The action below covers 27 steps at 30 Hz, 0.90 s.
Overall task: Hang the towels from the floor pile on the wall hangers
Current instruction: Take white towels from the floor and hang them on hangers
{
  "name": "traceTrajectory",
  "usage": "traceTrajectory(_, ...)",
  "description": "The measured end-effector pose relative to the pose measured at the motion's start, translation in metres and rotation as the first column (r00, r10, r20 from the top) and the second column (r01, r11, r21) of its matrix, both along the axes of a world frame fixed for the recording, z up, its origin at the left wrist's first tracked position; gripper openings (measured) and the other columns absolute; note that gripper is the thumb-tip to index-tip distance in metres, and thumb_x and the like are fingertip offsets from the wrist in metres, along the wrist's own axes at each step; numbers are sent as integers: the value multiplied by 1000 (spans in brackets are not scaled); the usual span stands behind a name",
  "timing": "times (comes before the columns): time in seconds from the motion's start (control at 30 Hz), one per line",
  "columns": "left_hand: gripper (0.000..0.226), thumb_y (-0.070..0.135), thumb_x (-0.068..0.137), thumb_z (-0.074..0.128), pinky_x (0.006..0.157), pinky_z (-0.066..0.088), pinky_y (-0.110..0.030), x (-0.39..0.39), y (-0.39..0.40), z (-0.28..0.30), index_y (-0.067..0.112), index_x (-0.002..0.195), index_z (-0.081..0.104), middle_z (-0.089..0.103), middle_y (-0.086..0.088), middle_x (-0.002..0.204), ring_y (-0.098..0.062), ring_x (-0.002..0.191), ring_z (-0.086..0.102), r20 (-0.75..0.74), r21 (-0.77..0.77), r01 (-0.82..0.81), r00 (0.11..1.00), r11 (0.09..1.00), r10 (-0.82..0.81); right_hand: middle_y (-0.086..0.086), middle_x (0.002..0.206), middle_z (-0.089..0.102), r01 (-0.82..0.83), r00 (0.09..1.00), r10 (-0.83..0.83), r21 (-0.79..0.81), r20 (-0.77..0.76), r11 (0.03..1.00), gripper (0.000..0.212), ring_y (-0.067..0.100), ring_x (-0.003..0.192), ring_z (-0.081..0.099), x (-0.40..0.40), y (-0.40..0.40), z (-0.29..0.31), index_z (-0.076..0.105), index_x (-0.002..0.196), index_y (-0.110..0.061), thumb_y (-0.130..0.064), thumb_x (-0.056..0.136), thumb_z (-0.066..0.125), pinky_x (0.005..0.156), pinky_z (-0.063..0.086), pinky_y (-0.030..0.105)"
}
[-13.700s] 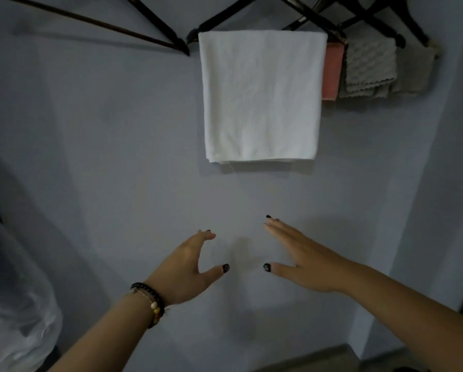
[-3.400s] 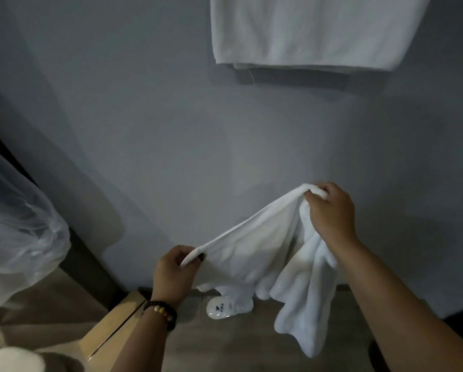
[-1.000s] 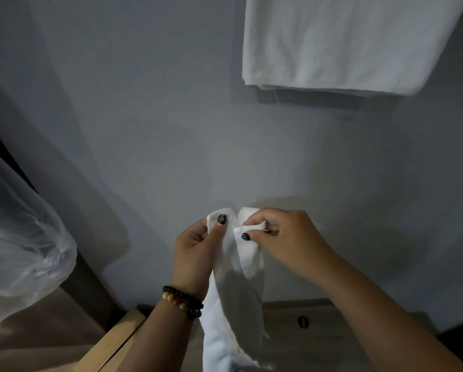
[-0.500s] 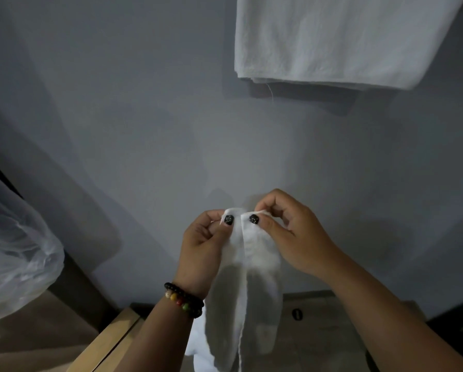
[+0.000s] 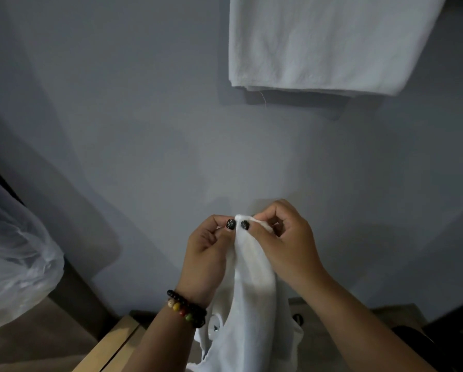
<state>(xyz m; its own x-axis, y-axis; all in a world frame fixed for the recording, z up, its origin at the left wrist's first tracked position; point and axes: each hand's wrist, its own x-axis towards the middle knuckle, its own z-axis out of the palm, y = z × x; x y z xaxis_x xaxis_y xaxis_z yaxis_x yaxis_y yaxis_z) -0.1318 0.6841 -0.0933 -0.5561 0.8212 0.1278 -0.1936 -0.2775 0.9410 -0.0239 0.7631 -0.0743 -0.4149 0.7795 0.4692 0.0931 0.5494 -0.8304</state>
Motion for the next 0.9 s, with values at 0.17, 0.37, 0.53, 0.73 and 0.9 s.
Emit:
traceTrajectory(0.17,19,-5,96,46,54,47,-28,9,0,0,5,90,61,63,-22,73,-27,64,56,-21,11,2,1000,1000,-1,-11,68,57,-2,1000,3,-45,15,999,16,4,61,53,12,0,5,65,81,-24,-27,70,76,59,39,12)
traceTrajectory(0.37,25,-11,96,41,46,37,-19,14,1,2,13,88,38,55,-5,56,-13,49,45,-40,60,-7,999,998,9,-9,83,51,-70,965,46,83,260,994,11,2,75,52,23,8,21,69,86,-17,-27,82,72,68,38,9)
traceTrajectory(0.53,14,1,94,51,50,39,-30,3,5,2,12,86,46,53,-16,61,-24,53,45,-200,155,1,979,988,30,-8,97,44,-72,970,7,257,242,964,5,-2,88,49,16,8,23,56,87,-18,-20,90,59,76,35,4)
traceTrajectory(0.73,42,-13,87,55,73,51,-20,-13,-4,-15,26,86,72,71,4,89,-13,81,65,-519,92,-191,829,977,210,-9,90,54,-59,984,15,243,180,968,8,-7,79,51,6,22,45,52,89,-20,-27,93,52,70,35,4)
traceTrajectory(0.9,27,28,78,57,86,48,-22,-17,-7,-33,28,96,76,66,-1,100,-11,98,62,-441,-72,-39,898,997,4,-2,78,61,-147,974,109,190,197,971,8,3,63,49,1,29,63,54,93,-16,-23,96,53,58,37,11)
